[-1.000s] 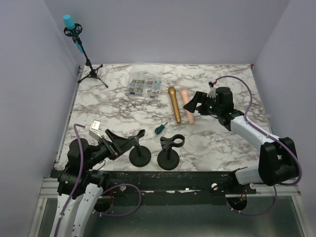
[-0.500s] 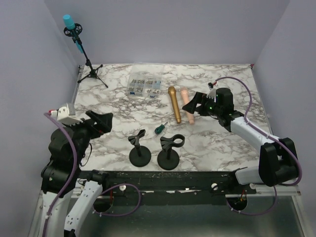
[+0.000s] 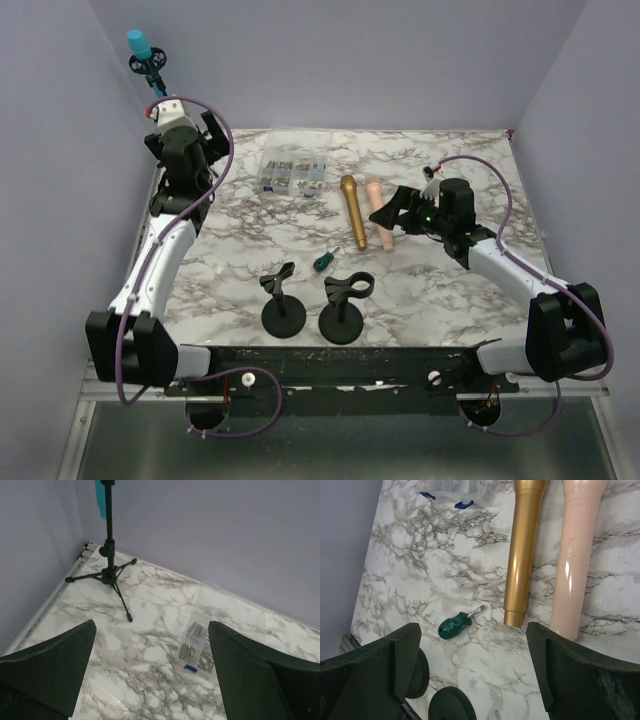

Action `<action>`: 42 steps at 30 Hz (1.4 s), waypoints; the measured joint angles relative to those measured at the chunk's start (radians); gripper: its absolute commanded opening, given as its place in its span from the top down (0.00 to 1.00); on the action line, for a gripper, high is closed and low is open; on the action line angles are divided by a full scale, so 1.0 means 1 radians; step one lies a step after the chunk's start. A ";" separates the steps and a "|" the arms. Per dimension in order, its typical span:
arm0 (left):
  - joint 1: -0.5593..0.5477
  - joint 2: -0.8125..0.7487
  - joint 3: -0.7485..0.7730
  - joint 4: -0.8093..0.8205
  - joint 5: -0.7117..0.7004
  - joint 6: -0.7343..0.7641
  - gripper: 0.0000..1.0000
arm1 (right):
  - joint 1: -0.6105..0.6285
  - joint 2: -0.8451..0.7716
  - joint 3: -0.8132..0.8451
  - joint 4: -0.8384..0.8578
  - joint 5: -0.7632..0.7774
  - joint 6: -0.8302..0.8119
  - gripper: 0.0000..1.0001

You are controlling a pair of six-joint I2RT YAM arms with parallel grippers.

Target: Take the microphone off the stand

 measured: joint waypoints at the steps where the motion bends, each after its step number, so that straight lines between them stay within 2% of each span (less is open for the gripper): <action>1: 0.026 0.069 0.023 0.043 -0.002 0.016 0.01 | 0.000 0.000 0.000 0.000 0.000 0.002 0.05; 7: 0.121 0.350 0.192 0.177 -0.003 0.062 0.01 | 0.000 0.002 -0.001 0.007 0.000 0.003 0.05; 13: 0.200 0.585 0.376 0.210 0.002 0.068 0.02 | 0.000 0.011 -0.001 0.019 0.000 0.003 0.05; 24: 0.265 0.848 0.602 0.290 0.071 0.082 0.16 | 0.000 0.060 0.000 0.019 0.002 0.002 0.05; 28: 0.266 0.928 0.699 0.305 0.084 0.084 0.33 | 0.000 0.077 0.000 0.015 0.009 -0.004 0.06; 34: 0.275 1.011 0.793 0.327 0.105 0.078 0.74 | 0.000 0.097 0.007 0.015 0.010 -0.008 0.06; 36: 0.284 1.026 0.809 0.330 0.116 0.080 0.84 | 0.000 0.105 0.007 0.015 0.011 -0.009 0.06; 40: 0.298 1.034 0.823 0.327 0.145 0.100 0.98 | 0.000 0.108 0.007 0.014 0.013 -0.013 0.06; 42: 0.302 1.033 0.815 0.338 0.154 0.120 1.00 | 0.000 0.108 0.007 0.014 0.013 -0.014 0.06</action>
